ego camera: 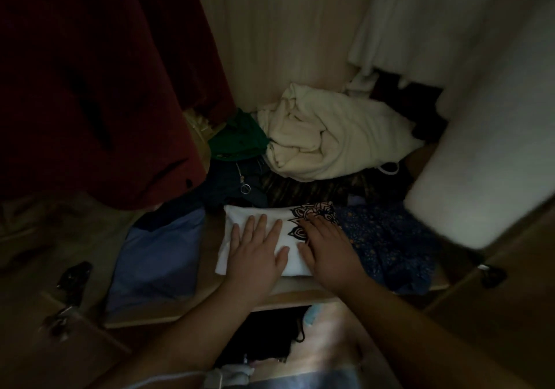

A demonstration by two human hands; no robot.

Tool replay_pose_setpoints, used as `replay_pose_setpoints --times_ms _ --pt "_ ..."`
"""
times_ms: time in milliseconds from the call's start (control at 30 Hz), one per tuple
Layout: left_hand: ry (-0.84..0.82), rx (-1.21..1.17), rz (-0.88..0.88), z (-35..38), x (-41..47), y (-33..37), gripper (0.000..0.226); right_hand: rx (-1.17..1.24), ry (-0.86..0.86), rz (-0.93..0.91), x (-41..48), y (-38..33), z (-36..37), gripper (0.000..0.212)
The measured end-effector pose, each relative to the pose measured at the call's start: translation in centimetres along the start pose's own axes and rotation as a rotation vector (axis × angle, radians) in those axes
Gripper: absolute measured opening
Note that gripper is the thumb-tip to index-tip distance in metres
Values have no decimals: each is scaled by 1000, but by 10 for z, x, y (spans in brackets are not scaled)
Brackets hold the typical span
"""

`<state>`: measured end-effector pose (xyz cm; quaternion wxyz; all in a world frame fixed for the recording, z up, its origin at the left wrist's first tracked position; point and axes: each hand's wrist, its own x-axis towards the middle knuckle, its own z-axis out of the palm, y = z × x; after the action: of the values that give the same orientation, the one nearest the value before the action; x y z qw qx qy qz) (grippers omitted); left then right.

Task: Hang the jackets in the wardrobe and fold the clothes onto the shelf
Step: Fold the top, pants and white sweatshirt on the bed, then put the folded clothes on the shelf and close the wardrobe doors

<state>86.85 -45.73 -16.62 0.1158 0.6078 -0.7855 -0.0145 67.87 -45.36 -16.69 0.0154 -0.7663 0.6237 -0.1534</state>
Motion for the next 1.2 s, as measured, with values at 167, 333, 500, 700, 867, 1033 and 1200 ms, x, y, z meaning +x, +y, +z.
replay_pose_setpoints --times_ms 167,333,500,700,867,1033,1200 --pt "8 7 -29 -15 -22 24 71 -9 41 61 -34 11 -29 53" --pt "10 -53 -14 -30 -86 89 66 -9 93 114 -130 19 -74 58" --pt "-56 -151 65 -35 -176 192 77 33 125 173 -270 48 -113 59" --pt "-119 -127 228 -19 -260 309 69 48 184 337 -434 89 -160 55" --pt "-183 -164 358 -16 -302 387 65 94 232 467 -541 115 -198 58" --pt "-183 -193 430 -20 -320 437 65 195 367 576 -589 156 -218 51" --pt "-120 -209 413 -35 -320 444 56 378 315 601 -558 185 -235 53"
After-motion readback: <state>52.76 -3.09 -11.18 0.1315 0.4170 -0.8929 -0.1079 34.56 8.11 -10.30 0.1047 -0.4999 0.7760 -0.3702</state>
